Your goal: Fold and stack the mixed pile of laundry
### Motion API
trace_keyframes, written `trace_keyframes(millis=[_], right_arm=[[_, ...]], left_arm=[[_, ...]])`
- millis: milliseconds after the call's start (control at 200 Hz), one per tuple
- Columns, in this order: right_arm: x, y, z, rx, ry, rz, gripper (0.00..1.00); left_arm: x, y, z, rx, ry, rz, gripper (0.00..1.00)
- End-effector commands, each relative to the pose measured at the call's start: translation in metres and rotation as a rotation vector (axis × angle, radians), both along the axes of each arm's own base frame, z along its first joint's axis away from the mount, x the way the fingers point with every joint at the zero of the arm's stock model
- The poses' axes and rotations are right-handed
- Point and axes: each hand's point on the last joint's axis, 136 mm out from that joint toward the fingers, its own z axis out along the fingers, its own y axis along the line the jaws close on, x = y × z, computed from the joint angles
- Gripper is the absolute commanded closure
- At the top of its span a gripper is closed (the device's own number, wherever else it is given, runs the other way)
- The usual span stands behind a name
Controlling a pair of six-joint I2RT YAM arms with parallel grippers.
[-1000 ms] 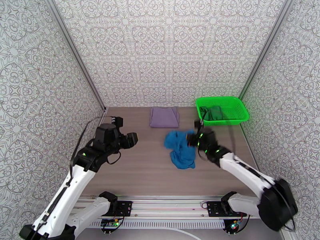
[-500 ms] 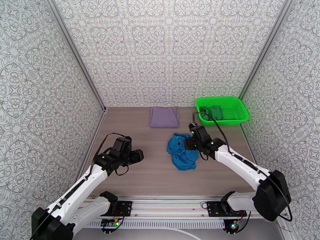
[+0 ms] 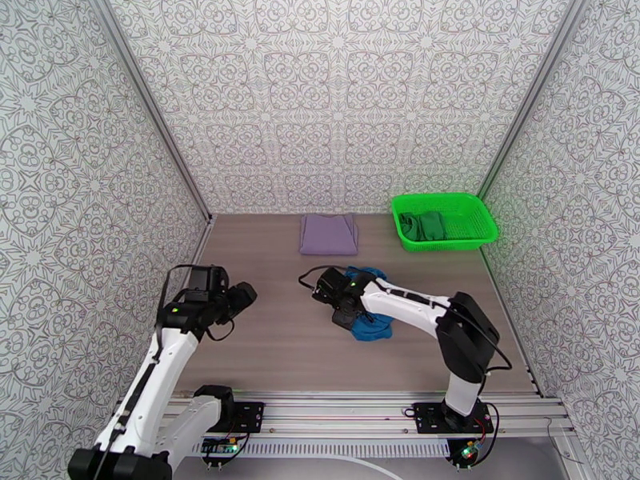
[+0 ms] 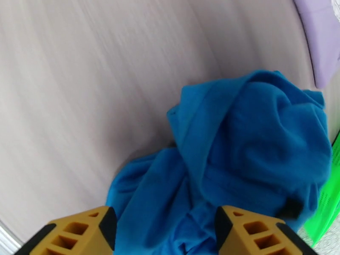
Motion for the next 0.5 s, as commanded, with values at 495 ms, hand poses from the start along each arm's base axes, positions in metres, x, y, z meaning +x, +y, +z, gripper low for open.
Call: trace_keyframes(millis=[495], right_arm=[[0.04, 0.011, -0.019, -0.058, -0.105, -0.007, 0.58]], left_arm=[[-0.015, -0.014, -0.011, -0.07, 0.044, -0.049, 0.37]])
